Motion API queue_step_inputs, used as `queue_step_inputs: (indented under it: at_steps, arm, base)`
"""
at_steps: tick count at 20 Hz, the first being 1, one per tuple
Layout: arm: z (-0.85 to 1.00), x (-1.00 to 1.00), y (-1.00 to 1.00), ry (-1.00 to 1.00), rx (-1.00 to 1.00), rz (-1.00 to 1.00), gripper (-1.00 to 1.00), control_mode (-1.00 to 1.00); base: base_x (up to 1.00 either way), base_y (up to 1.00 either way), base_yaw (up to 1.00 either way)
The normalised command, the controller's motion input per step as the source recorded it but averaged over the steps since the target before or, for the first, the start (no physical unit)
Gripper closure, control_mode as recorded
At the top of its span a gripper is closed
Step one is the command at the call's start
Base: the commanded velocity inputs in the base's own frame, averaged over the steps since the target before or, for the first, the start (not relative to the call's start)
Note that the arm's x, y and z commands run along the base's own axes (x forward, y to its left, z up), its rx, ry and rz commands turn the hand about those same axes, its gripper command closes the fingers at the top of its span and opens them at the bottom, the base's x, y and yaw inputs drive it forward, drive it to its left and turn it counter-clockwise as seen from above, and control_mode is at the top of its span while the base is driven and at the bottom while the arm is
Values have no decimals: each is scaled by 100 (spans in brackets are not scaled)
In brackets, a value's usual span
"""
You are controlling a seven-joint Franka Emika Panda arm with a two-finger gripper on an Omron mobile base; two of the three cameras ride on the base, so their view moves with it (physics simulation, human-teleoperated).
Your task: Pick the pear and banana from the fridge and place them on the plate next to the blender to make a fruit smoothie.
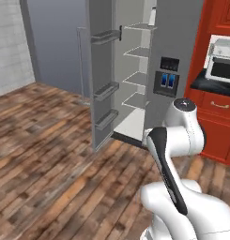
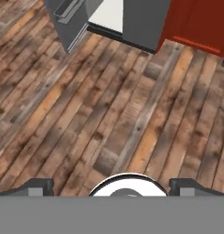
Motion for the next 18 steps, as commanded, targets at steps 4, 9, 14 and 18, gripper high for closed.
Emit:
queue_step_inputs:
  at_steps: [4,9,14,18]
  arm:
    - [0,0,0,0,0,0,-100,100]
    - [0,0,0,0,0,0,-100,100]
    - [0,0,0,0,0,0,-100,100]
    - [0,0,0,0,0,0,-100,100]
  base:
    - [82,0,-45]
    - [99,4,-36]
    - [100,17,-26]
    - [99,45,-22]
